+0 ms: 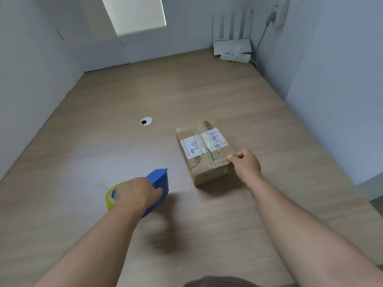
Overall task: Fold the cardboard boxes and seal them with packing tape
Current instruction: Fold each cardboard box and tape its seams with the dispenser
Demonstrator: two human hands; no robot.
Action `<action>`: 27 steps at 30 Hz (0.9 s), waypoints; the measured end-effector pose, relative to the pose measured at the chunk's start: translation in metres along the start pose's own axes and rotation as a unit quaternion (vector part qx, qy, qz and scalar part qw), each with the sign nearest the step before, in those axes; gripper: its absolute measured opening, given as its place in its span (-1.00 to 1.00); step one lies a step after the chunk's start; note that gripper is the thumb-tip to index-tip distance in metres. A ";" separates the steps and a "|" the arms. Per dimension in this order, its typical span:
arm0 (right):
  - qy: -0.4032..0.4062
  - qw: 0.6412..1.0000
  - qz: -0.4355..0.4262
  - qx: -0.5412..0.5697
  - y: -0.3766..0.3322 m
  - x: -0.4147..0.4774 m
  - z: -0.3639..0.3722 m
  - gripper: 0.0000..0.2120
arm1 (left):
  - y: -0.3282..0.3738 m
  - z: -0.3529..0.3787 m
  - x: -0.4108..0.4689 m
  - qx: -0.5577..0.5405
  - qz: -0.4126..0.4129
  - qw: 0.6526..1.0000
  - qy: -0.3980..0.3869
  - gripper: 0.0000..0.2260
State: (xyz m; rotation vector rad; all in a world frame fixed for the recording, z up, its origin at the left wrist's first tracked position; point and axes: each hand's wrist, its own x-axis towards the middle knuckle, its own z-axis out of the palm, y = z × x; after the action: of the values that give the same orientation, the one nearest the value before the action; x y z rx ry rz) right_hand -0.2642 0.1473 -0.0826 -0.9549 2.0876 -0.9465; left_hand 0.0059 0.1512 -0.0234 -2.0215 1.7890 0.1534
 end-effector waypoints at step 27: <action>-0.045 0.941 -0.107 -0.318 -0.023 -0.038 0.051 -0.20 | 0.094 0.043 0.007 -0.452 0.024 0.891 0.028 -0.28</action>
State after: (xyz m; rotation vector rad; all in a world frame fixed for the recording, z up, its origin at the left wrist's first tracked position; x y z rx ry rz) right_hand -0.1970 0.1499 -0.0818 -1.5396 2.2812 -0.2953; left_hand -0.0748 0.1545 -0.0878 -2.5699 2.0082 1.1401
